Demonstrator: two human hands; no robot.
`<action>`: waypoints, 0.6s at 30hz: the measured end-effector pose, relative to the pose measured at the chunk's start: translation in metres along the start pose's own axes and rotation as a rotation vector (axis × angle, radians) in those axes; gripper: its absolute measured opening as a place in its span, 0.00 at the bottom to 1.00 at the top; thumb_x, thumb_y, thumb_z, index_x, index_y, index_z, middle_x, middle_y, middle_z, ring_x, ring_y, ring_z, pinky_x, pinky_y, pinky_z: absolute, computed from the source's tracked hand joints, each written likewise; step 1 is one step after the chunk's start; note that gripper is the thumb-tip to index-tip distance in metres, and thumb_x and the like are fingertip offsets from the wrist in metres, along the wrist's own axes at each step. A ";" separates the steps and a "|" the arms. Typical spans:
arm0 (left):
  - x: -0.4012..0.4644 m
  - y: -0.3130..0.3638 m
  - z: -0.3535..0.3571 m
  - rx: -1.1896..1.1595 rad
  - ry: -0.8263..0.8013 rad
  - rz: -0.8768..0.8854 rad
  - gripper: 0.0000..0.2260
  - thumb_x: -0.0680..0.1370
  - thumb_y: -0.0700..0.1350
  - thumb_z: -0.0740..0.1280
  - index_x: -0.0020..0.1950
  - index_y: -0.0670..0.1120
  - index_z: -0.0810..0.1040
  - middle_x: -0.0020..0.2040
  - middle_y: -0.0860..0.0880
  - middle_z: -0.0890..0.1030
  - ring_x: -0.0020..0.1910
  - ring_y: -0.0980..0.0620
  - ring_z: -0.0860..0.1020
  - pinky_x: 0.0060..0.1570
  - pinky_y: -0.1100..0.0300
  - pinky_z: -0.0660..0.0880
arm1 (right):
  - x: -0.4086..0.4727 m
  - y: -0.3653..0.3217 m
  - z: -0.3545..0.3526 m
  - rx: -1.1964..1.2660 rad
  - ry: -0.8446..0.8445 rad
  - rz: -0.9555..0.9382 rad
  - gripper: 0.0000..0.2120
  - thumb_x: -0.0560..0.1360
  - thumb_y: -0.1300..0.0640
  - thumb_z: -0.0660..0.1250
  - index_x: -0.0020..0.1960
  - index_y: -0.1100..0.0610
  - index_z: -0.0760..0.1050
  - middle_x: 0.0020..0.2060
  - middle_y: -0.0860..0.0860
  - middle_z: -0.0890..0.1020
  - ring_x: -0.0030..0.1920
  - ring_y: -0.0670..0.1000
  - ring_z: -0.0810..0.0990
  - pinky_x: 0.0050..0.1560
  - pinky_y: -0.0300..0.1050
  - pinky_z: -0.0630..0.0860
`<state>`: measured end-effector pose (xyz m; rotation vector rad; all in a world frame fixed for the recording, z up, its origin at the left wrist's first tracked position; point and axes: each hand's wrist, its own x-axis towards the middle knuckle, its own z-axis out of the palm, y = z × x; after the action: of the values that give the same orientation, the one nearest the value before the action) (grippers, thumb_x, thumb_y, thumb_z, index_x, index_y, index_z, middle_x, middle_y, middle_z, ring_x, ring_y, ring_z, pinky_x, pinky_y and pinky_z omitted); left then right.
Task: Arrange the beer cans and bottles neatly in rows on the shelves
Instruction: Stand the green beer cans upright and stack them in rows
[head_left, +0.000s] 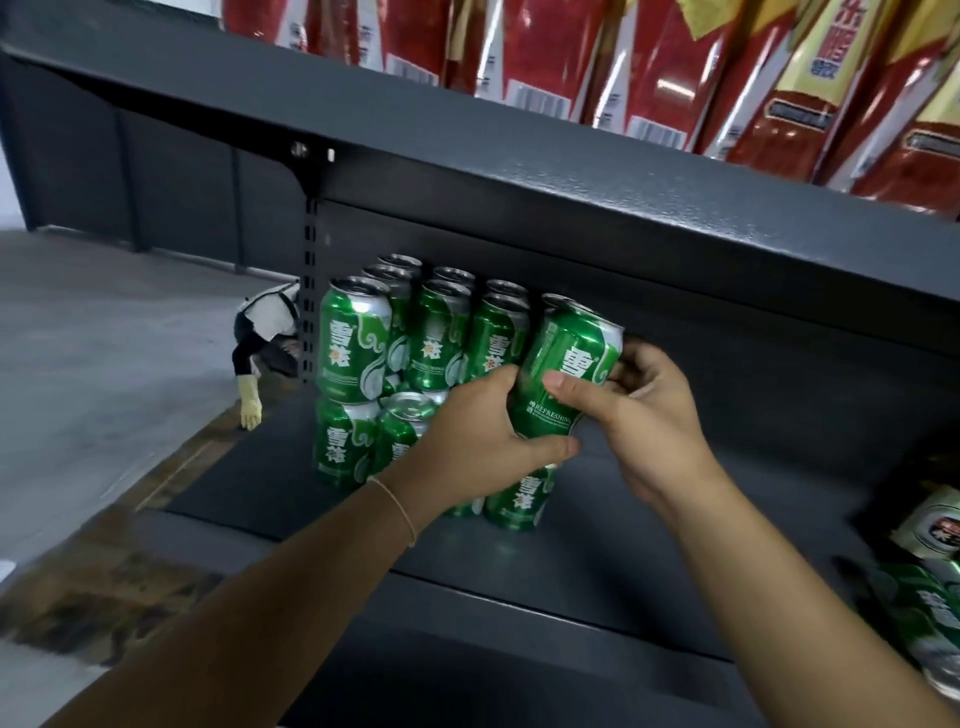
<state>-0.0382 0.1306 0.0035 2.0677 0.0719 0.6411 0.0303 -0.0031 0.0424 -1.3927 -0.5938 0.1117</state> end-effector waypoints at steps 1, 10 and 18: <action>-0.002 -0.001 -0.006 0.006 0.000 0.008 0.22 0.65 0.56 0.77 0.55 0.51 0.76 0.47 0.56 0.83 0.45 0.58 0.81 0.47 0.52 0.80 | -0.001 0.001 0.006 -0.004 0.001 -0.003 0.21 0.66 0.72 0.77 0.55 0.61 0.75 0.40 0.51 0.87 0.43 0.50 0.87 0.40 0.44 0.82; -0.027 -0.018 -0.050 0.009 0.055 -0.041 0.21 0.69 0.47 0.77 0.60 0.51 0.76 0.43 0.64 0.77 0.42 0.72 0.77 0.48 0.70 0.77 | 0.008 0.015 0.049 -0.086 -0.046 -0.034 0.19 0.67 0.72 0.77 0.51 0.57 0.74 0.36 0.45 0.85 0.39 0.43 0.85 0.41 0.40 0.82; -0.038 -0.041 -0.078 0.122 0.151 -0.157 0.23 0.76 0.36 0.63 0.71 0.47 0.70 0.64 0.51 0.76 0.52 0.56 0.77 0.44 0.68 0.74 | 0.028 0.037 0.087 -0.348 -0.033 -0.041 0.32 0.61 0.48 0.82 0.61 0.53 0.74 0.54 0.52 0.81 0.56 0.53 0.80 0.58 0.56 0.80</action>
<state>-0.0998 0.2026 -0.0126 2.1019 0.3646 0.7097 0.0243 0.0930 0.0212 -1.7162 -0.6911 -0.0024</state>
